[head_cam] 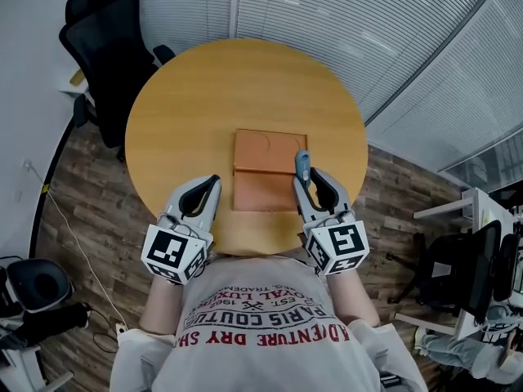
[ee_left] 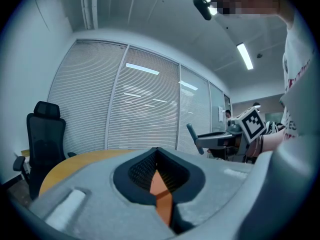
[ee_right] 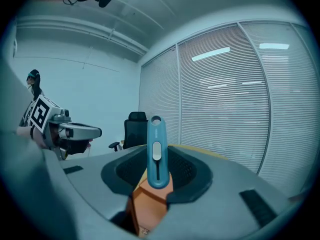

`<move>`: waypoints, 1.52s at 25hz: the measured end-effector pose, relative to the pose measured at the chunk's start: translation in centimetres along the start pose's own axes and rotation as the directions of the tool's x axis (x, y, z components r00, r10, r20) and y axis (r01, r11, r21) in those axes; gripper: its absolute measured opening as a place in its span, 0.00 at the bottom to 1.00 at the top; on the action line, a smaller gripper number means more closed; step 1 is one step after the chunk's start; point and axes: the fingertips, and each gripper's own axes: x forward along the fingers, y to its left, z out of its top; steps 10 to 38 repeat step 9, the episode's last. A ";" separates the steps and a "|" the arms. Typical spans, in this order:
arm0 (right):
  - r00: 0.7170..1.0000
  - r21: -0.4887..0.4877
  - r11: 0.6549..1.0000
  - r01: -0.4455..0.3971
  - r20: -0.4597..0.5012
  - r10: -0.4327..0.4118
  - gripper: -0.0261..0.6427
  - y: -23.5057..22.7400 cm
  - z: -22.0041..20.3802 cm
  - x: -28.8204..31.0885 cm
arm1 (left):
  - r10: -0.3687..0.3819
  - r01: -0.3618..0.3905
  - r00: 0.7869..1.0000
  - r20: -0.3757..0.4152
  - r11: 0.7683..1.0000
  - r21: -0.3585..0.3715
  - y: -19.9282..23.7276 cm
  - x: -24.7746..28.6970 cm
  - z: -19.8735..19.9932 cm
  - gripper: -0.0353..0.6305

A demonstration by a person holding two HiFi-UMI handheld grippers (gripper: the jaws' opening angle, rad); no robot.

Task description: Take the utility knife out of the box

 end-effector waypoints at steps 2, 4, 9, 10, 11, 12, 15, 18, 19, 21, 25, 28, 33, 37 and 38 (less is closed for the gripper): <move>1.000 0.003 1.000 0.002 0.000 -0.002 0.24 0.0 -0.1 0.1 | 0.004 -0.004 1.000 -0.002 1.000 0.000 0.3 0.0 -0.1 0.05; 1.000 0.004 1.000 0.004 0.000 -0.004 0.24 0.0 -0.1 0.3 | 0.008 -0.008 1.000 -0.002 1.000 0.000 0.6 -0.1 -0.1 0.05; 1.000 0.001 1.000 0.000 -0.007 0.000 0.24 0.1 -0.3 0.9 | 0.021 -0.021 1.000 0.002 1.000 -0.005 1.5 0.0 0.0 0.05; 1.000 0.001 1.000 0.000 -0.007 0.000 0.24 0.1 -0.3 0.9 | 0.021 -0.021 1.000 0.002 1.000 -0.005 1.5 0.0 0.0 0.05; 1.000 0.001 1.000 0.000 -0.007 0.000 0.24 0.1 -0.3 0.9 | 0.021 -0.021 1.000 0.002 1.000 -0.005 1.5 0.0 0.0 0.05; 1.000 0.001 1.000 0.000 -0.007 0.000 0.24 0.1 -0.3 0.9 | 0.021 -0.021 1.000 0.002 1.000 -0.005 1.5 0.0 0.0 0.05; 1.000 0.001 1.000 0.000 -0.007 0.000 0.24 0.1 -0.3 0.9 | 0.021 -0.021 1.000 0.002 1.000 -0.005 1.5 0.0 0.0 0.05; 1.000 0.001 1.000 0.000 -0.007 0.000 0.24 0.1 -0.3 0.9 | 0.021 -0.021 1.000 0.002 1.000 -0.005 1.5 0.0 0.0 0.05; 1.000 0.001 1.000 0.000 -0.007 0.000 0.24 0.1 -0.3 0.9 | 0.021 -0.021 1.000 0.002 1.000 -0.005 1.5 0.0 0.0 0.05; 1.000 0.001 1.000 0.000 -0.007 0.000 0.24 0.1 -0.3 0.9 | 0.021 -0.021 1.000 0.002 1.000 -0.005 1.5 0.0 0.0 0.05; 1.000 0.001 1.000 0.000 -0.007 0.000 0.24 0.1 -0.3 0.9 | 0.021 -0.021 1.000 0.002 1.000 -0.005 1.5 0.0 0.0 0.05; 1.000 0.001 1.000 0.000 -0.007 0.000 0.24 0.1 -0.3 0.9 | 0.021 -0.021 1.000 0.002 1.000 -0.005 1.5 0.0 0.0 0.05; 1.000 0.001 1.000 0.000 -0.007 0.000 0.24 0.1 -0.3 0.9 | 0.021 -0.021 1.000 0.002 1.000 -0.005 1.5 0.0 0.0 0.05; 1.000 0.001 1.000 0.000 -0.007 0.000 0.24 0.1 -0.3 0.9 | 0.021 -0.021 1.000 0.002 1.000 -0.005 1.5 0.0 0.0 0.05; 1.000 0.001 1.000 0.000 -0.007 0.000 0.24 0.1 -0.3 0.9 | 0.021 -0.021 1.000 0.002 1.000 -0.005 1.5 0.0 0.0 0.05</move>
